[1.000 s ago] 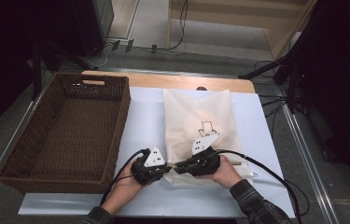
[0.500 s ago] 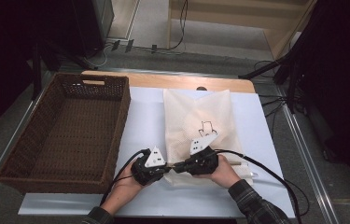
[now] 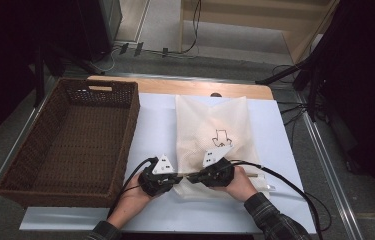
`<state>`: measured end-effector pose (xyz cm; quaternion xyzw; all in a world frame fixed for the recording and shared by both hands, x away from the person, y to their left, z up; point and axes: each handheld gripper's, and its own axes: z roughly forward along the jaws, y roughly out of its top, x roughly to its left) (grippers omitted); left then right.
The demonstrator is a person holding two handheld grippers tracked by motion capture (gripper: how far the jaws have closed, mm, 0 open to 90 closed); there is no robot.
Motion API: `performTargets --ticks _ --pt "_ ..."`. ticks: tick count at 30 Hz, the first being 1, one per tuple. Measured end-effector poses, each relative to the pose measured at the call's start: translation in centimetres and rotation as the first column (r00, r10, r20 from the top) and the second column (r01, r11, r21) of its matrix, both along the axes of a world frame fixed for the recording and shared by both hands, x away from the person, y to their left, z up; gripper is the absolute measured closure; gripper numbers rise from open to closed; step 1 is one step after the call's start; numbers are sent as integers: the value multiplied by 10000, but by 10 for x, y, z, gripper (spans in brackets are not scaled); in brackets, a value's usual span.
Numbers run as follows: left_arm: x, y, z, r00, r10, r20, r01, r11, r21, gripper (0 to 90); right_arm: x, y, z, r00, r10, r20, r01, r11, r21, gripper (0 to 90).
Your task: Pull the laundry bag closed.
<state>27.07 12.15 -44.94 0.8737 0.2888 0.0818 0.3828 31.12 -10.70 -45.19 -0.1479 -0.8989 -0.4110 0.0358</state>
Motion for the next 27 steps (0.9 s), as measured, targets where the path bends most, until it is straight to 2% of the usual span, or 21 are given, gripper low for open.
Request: performTargets --ticks 12,20,27 --pt "-1 2 1 9984 526 -186 -525 9986 100 849 1 -2 -1 9992 -53 392 50 10000 66 881" --pt "1 6 0 9968 584 -555 -596 9980 -203 847 4 -13 -4 9992 -243 304 244 9997 -23 881" --pt "1 6 -2 9959 647 -638 -660 9976 -195 845 4 -17 -7 9992 -229 341 230 9997 -36 881"
